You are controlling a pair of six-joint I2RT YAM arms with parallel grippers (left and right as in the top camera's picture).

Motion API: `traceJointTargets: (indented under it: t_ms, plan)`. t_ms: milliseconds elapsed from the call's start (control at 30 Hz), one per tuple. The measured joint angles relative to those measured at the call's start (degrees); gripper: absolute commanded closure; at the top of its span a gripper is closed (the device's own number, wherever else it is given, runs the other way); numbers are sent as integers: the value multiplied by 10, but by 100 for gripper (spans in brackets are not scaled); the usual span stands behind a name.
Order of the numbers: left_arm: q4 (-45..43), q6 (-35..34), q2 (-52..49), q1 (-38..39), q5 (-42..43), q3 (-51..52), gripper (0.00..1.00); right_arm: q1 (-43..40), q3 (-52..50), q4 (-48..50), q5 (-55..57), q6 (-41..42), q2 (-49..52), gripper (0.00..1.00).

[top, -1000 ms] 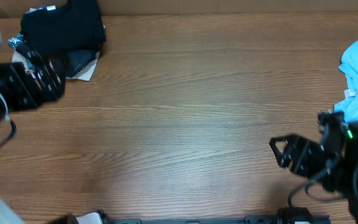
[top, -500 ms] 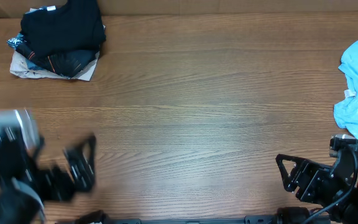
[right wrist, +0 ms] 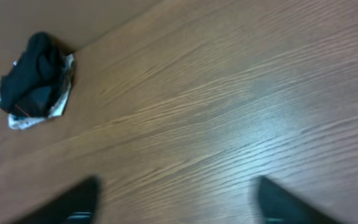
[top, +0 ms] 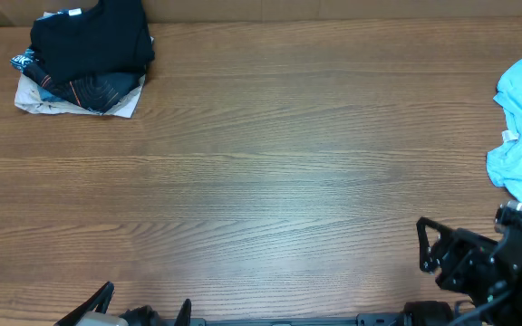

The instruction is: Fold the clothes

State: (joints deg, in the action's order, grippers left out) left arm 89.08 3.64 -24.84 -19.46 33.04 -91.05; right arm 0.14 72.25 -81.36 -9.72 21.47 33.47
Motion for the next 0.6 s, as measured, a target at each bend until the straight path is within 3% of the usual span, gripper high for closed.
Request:
traceJointTargets:
  t_ms: [600]
  plan:
    - [8, 0, 0, 0, 0, 11, 0, 0, -23, 19, 10, 36, 2, 0]
